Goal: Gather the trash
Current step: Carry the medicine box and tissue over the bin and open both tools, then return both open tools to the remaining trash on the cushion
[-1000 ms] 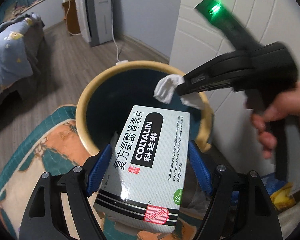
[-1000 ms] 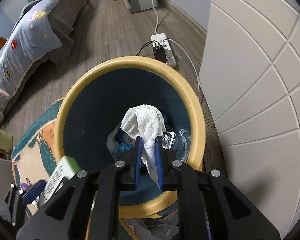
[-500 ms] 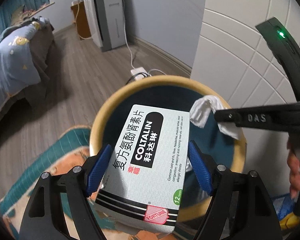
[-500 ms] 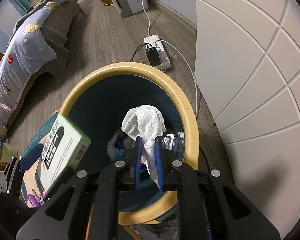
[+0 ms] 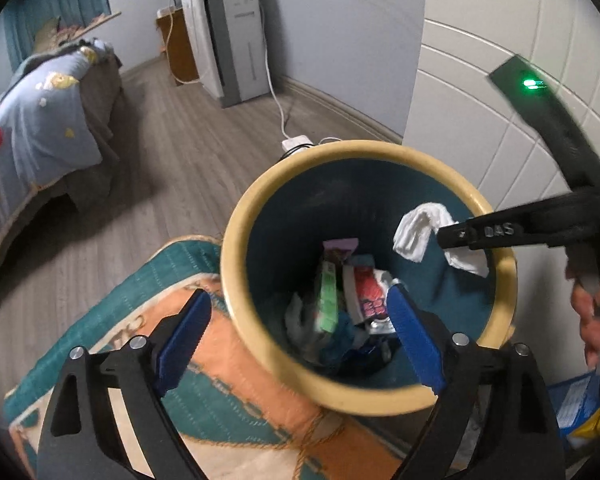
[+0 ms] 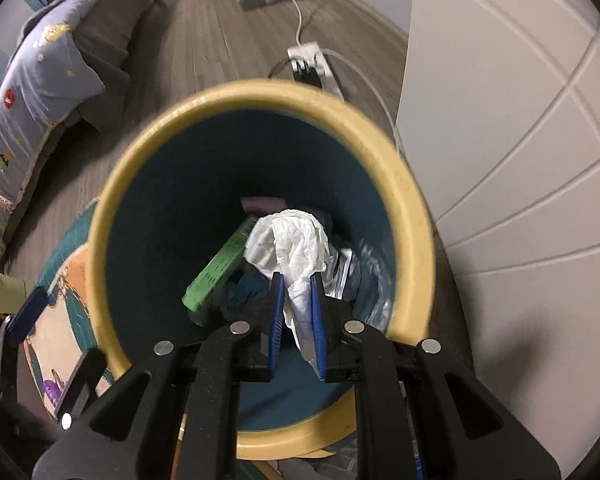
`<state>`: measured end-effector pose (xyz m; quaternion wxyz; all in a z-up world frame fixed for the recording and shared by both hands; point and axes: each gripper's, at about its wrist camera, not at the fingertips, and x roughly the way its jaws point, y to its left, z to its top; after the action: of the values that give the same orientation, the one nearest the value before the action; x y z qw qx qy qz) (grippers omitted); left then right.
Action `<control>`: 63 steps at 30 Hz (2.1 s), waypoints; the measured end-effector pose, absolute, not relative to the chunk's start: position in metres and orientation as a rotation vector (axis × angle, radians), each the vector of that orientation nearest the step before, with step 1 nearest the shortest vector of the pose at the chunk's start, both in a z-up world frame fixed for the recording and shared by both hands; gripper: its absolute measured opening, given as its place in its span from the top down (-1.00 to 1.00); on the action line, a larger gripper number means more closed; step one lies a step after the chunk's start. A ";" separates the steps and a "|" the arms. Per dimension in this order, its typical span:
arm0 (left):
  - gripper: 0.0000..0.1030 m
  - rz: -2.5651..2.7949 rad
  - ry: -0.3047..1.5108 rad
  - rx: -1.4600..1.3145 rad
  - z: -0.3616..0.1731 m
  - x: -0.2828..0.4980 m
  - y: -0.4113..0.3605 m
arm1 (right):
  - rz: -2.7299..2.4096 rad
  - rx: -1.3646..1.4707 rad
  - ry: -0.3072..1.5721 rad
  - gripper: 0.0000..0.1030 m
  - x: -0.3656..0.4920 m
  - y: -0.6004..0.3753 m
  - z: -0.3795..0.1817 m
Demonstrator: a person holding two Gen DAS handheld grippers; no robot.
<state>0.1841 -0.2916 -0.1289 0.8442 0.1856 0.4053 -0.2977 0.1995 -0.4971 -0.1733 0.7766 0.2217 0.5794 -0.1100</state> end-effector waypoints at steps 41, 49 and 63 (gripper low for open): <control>-0.90 -0.256 0.851 0.184 -0.011 0.103 -0.063 | -0.009 0.241 1.004 -0.89 0.176 -0.365 -0.034; -0.90 -0.101 0.829 0.078 0.004 0.073 0.033 | 0.120 0.165 1.022 -0.89 0.161 -0.258 -0.033; -0.90 0.037 0.831 0.087 -0.012 0.087 0.118 | 0.359 -0.089 1.140 -0.89 0.160 -0.087 -0.105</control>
<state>0.0869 0.1185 -0.0116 0.9138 0.0421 0.4036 0.0180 0.1604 -0.0873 -0.1052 0.8256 -0.0420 0.5367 0.1690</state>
